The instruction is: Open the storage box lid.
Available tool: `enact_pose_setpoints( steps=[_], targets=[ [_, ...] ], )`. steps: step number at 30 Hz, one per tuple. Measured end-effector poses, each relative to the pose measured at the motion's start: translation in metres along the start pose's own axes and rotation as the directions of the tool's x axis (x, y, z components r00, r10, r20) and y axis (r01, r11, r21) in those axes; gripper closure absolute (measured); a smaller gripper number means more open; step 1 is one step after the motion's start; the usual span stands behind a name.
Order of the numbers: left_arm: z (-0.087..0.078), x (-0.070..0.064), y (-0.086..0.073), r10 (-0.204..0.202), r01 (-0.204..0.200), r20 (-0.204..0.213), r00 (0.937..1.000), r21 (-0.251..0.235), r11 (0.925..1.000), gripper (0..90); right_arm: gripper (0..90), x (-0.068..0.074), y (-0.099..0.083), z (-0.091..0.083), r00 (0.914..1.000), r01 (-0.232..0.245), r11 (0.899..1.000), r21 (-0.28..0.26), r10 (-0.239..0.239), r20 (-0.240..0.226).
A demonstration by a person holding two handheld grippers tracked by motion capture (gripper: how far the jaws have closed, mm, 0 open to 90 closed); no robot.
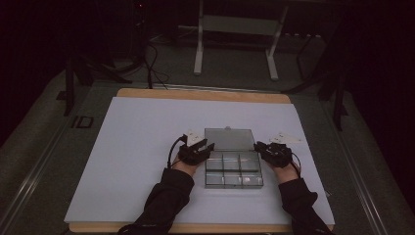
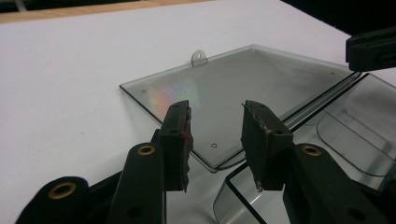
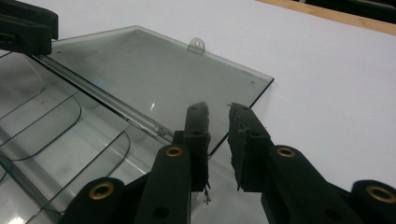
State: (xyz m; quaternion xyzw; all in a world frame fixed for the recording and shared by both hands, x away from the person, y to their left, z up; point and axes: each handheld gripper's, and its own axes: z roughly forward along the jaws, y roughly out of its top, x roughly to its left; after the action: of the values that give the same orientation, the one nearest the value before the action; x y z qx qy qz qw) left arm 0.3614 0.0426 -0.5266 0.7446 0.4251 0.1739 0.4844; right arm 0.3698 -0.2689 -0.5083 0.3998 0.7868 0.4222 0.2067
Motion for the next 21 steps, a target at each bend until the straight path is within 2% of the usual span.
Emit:
enact_pose_setpoints(
  steps=[6, 8, 10, 14, 17, 21],
  targets=[
    [0.0, 0.0, 0.001, 0.011, -0.011, 0.002, 0.9999, -0.001, 0.9999, 62.8, 74.7, -0.001, 0.002, 0.001, 1.0, 0.0, 1.0, 0.01, 0.0, -0.004],
    [-0.001, 0.0, 0.001, 0.019, -0.019, 0.024, 0.9995, -0.011, 0.9998, 61.2, 72.0, -0.001, 0.004, 0.001, 0.9999, 0.012, 1.0, 0.016, -0.012, -0.006],
    [-0.002, -0.002, 0.002, 0.036, -0.036, 0.025, 0.999, -0.013, 0.9993, 59.8, 70.6, -0.001, 0.006, 0.0, 0.9999, 0.012, 1.0, 0.013, -0.012, -0.011],
    [-0.004, -0.007, 0.006, 0.044, -0.044, 0.02, 0.9988, -0.012, 0.999, 52.0, 65.7, -0.002, 0.011, -0.002, 0.9991, 0.01, 1.0, 0.011, -0.01, -0.042],
    [-0.006, -0.01, 0.01, 0.053, -0.053, 0.03, 0.9981, -0.013, 0.9985, 46.0, 59.5, -0.001, 0.013, -0.004, 0.9981, 0.026, 1.0, 0.012, -0.025, -0.056],
    [-0.009, -0.014, 0.014, 0.062, -0.062, 0.065, 0.996, 0.003, 0.998, 37.7, 47.1, 0.001, 0.015, -0.006, 0.9979, 0.038, 0.999, 0.024, -0.036, -0.054]
  ],
)
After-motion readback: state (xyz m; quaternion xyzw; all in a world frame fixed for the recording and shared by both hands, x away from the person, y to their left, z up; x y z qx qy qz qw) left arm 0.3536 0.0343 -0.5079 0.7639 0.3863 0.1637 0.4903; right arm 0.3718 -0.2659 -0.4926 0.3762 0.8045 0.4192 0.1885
